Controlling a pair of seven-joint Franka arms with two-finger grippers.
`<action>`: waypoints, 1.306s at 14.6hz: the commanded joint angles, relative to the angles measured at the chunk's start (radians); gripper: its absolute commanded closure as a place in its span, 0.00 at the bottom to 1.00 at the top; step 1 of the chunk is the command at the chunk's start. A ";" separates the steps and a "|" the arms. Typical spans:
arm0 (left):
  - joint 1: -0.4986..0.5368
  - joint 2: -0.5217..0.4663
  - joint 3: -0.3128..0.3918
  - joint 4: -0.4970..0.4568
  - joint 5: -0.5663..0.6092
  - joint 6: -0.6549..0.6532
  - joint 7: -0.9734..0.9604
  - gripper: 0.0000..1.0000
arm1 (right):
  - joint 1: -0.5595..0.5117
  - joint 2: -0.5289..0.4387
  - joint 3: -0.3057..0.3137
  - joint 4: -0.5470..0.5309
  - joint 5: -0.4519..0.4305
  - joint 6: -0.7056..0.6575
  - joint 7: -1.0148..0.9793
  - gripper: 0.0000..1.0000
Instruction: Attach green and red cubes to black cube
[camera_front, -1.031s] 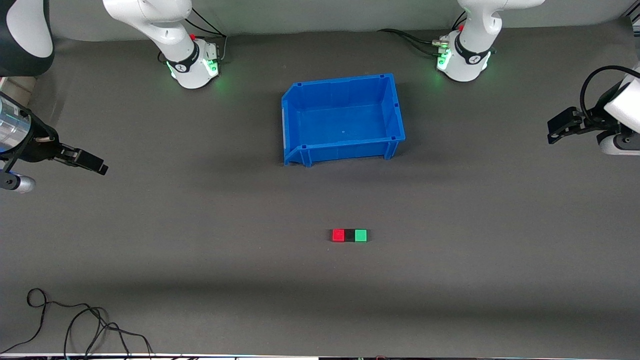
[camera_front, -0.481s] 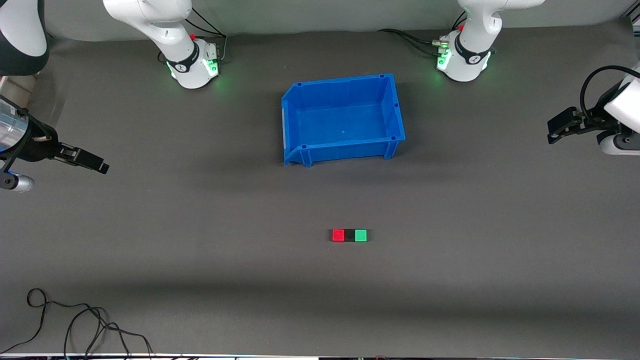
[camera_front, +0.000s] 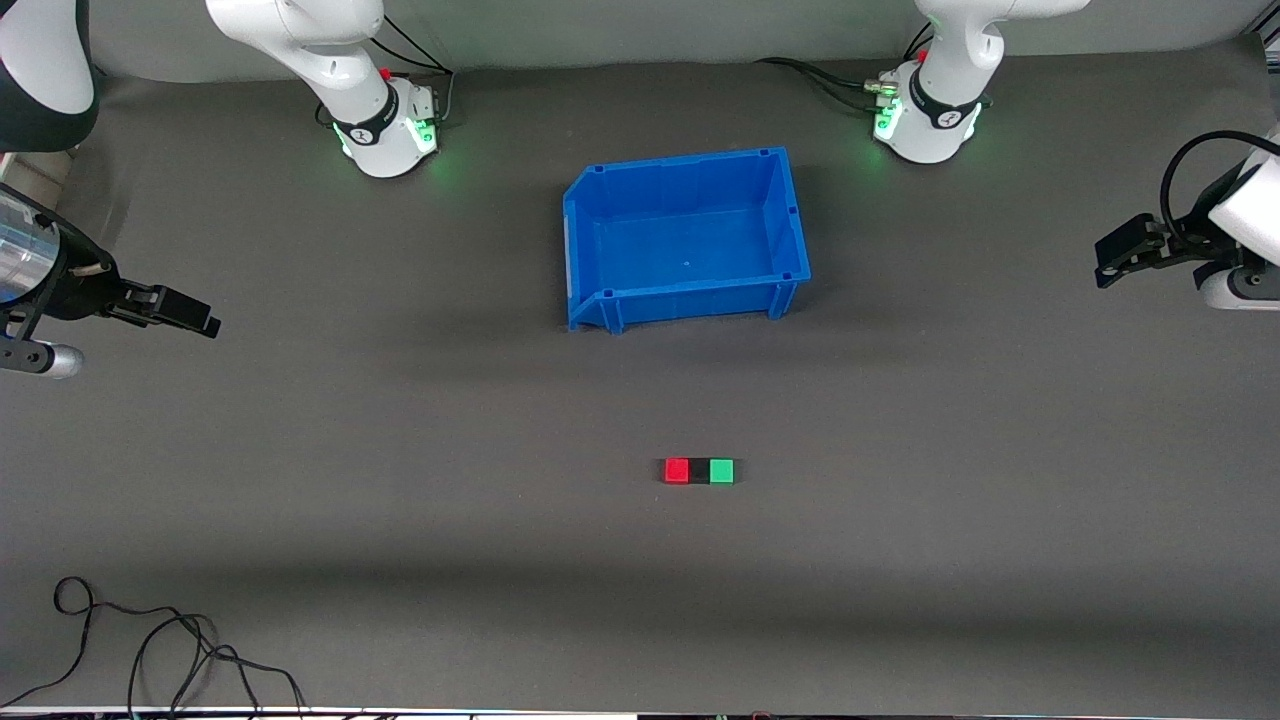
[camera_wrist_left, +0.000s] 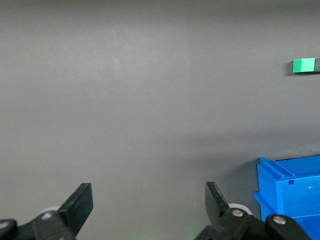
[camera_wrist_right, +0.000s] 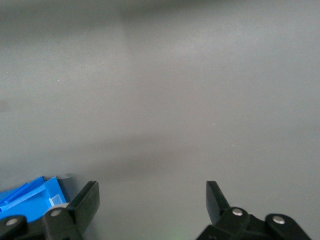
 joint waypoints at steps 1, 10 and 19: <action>-0.007 -0.016 0.002 -0.005 0.001 -0.005 -0.010 0.00 | -0.014 -0.028 0.014 -0.021 -0.015 -0.007 -0.028 0.05; -0.007 -0.018 0.002 -0.005 0.001 -0.005 -0.010 0.00 | -0.014 -0.027 0.026 -0.017 -0.035 -0.014 -0.023 0.05; -0.007 -0.018 0.002 -0.005 0.001 -0.005 -0.010 0.00 | -0.009 -0.004 0.019 -0.009 -0.036 -0.014 -0.028 0.03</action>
